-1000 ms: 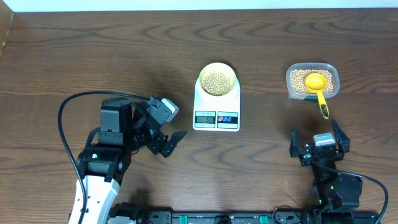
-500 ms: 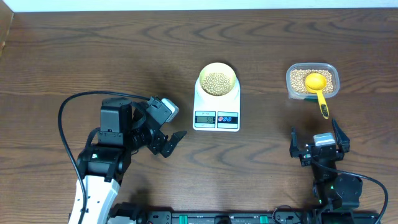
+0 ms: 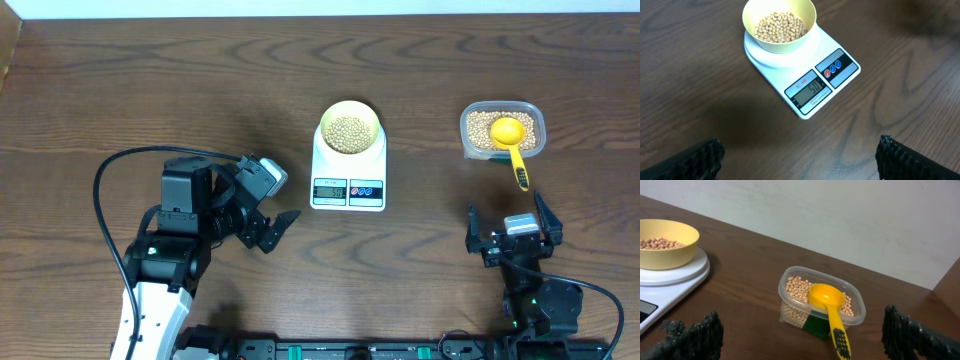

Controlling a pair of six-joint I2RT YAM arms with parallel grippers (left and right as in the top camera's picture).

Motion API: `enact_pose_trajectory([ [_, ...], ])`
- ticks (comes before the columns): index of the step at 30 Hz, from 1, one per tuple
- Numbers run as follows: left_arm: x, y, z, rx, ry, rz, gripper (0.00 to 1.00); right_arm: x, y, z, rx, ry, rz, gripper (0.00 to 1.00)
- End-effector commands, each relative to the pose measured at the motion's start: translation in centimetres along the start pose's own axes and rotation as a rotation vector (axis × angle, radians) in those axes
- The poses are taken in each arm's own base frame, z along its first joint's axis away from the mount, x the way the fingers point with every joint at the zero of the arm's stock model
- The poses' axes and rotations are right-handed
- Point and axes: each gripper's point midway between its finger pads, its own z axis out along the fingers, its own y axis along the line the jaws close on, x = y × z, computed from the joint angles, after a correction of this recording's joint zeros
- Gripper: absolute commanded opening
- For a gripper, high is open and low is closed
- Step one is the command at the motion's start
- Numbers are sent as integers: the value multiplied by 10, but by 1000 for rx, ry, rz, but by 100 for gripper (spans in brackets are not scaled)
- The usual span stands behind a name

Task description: Scoop item into bowl and weigh 50g on scale

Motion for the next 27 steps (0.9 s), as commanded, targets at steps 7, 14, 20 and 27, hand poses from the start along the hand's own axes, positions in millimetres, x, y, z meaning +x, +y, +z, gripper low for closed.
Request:
enact_pose_trajectory([
  [7, -5, 1, -2, 3, -14, 8, 99, 1, 0, 0, 5, 2, -8, 99],
  [14, -5, 1, -2, 3, -14, 8, 99, 1, 0, 0, 5, 2, -8, 99],
  [20, -5, 1, -2, 3, -14, 8, 99, 1, 0, 0, 5, 2, -8, 99],
  [27, -5, 1, -2, 3, -14, 8, 99, 1, 0, 0, 5, 2, -8, 99],
])
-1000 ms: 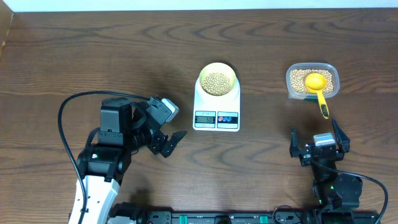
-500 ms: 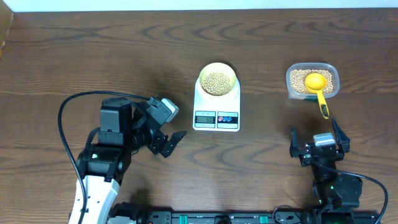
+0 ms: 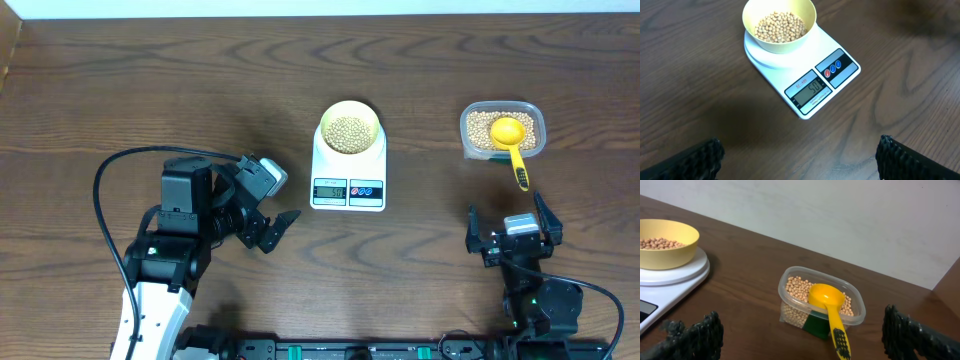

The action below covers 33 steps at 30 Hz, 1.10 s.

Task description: Scoop item into bowl and weigh 50g on scale

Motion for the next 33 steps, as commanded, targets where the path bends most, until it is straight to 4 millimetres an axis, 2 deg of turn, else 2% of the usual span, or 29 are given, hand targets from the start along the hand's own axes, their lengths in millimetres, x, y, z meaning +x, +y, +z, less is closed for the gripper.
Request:
enact_pose_trajectory([
  [1, -5, 1, -2, 3, -14, 8, 99, 1, 0, 0, 5, 2, -8, 99],
  [24, -7, -1, -6, -2, -26, 15, 98, 1, 0, 0, 5, 2, -8, 99],
  [29, -24, -3, -23, -48, -112, 73, 97, 1, 0, 0, 5, 2, -8, 99],
  [31, -27, 4, -31, -118, -130, 93, 97, 1, 0, 0, 5, 2, -8, 99],
  [33, -25, 19, -41, -230, -139, 65, 98, 1, 0, 0, 5, 2, -8, 99],
])
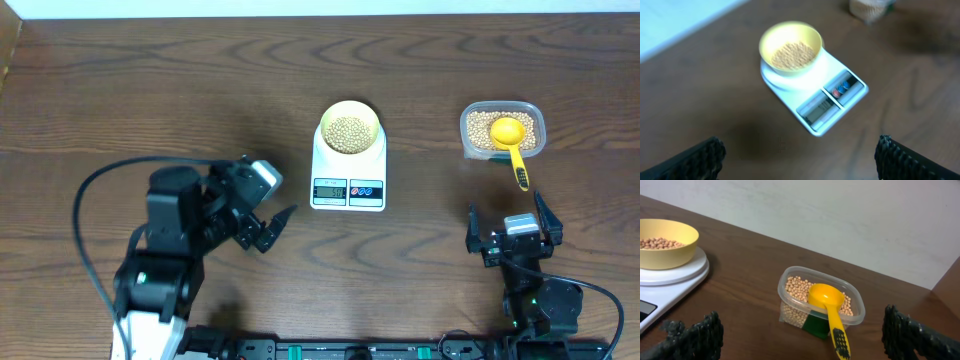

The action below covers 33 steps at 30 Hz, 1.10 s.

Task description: Scoop item into bowl and weigh 50g on scale

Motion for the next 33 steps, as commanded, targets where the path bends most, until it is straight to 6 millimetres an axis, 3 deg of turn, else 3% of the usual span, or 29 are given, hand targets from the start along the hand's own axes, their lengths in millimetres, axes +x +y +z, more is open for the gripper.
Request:
enact_pose_trajectory([
  [1, 3, 28, -17, -199, -18, -55, 98, 1, 0, 0, 4, 1, -8, 99],
  [4, 7, 49, -35, -347, -89, -177, 97, 1, 0, 0, 4, 1, -8, 99],
  [14, 44, 61, -58, -562, -270, -246, 98, 1, 0, 0, 4, 1, -8, 99],
  [20, 66, 65, -60, -646, -314, -241, 98, 1, 0, 0, 4, 1, -8, 99],
  [33, 93, 63, -54, -691, -359, -263, 97, 1, 0, 0, 4, 1, -8, 99],
])
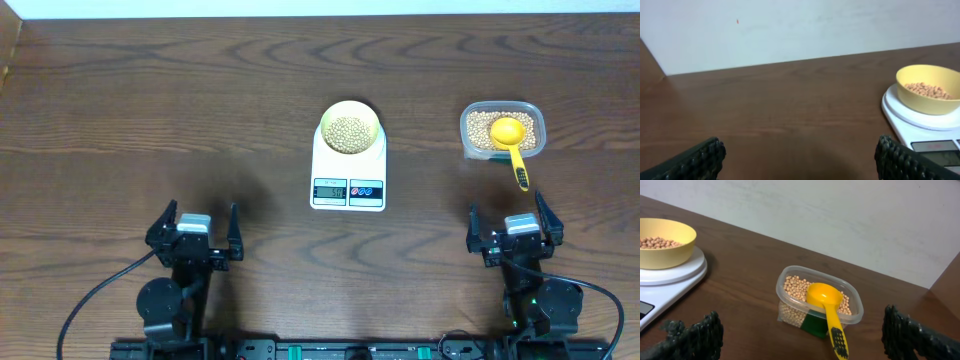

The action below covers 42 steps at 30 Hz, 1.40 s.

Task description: Scoop item into bowl and weigh 50g on scale

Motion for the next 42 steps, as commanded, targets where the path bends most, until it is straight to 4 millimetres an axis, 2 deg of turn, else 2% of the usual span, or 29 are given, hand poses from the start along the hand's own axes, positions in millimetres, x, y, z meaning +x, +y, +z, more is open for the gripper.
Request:
enact_pose_trajectory([
  [1, 3, 4, 0, -28, -11, -19, 97, 0, 1, 0, -2, -1, -8, 99],
  [12, 25, 2, 0, -22, 72, -54, 98, 0, 1, 0, -2, -1, -8, 99],
  [17, 46, 0, 4, -17, 118, -61, 98, 0, 1, 0, -2, -1, -8, 99],
  [29, 36, -7, 8, 29, 57, -109, 98, 0, 1, 0, -2, -1, -8, 99],
  [39, 37, 16, 12, -106, 10, -92, 98, 0, 1, 0, -2, -1, -8, 99],
  [42, 36, 17, 12, -111, 5, -96, 97, 0, 1, 0, -2, -1, -8, 99],
])
